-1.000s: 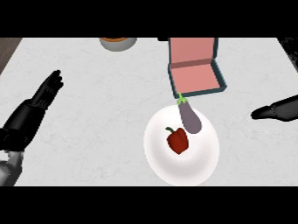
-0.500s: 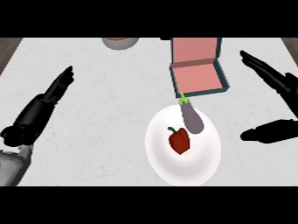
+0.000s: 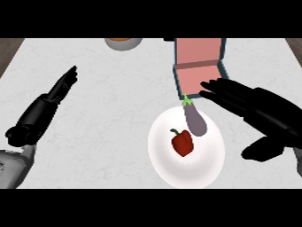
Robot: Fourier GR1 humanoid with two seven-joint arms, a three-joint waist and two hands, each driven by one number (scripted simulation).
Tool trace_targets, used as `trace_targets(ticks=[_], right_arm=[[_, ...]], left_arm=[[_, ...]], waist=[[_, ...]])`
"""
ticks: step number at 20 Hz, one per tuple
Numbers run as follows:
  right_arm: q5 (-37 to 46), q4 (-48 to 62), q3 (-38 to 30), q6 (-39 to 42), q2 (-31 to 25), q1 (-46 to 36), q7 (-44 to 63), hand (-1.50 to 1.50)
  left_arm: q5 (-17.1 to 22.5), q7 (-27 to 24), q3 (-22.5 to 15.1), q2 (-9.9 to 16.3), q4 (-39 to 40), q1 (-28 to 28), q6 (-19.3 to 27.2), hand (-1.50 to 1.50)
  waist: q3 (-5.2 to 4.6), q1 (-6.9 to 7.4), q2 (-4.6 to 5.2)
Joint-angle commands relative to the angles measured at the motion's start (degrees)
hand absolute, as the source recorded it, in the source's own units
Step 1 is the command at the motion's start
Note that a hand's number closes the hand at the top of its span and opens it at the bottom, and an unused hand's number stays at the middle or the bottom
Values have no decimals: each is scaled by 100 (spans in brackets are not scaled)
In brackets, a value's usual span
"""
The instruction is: Pick the bell pepper from the plate and place it in the cardboard box
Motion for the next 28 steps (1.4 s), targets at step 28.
trace_targets(ticks=[28], right_arm=[[3255,-166,2248,1589,2338,429,3273,-150]], left_arm=[[-814,-74,670,-744,279,-81,-587,0]], waist=[[11,-28,18]])
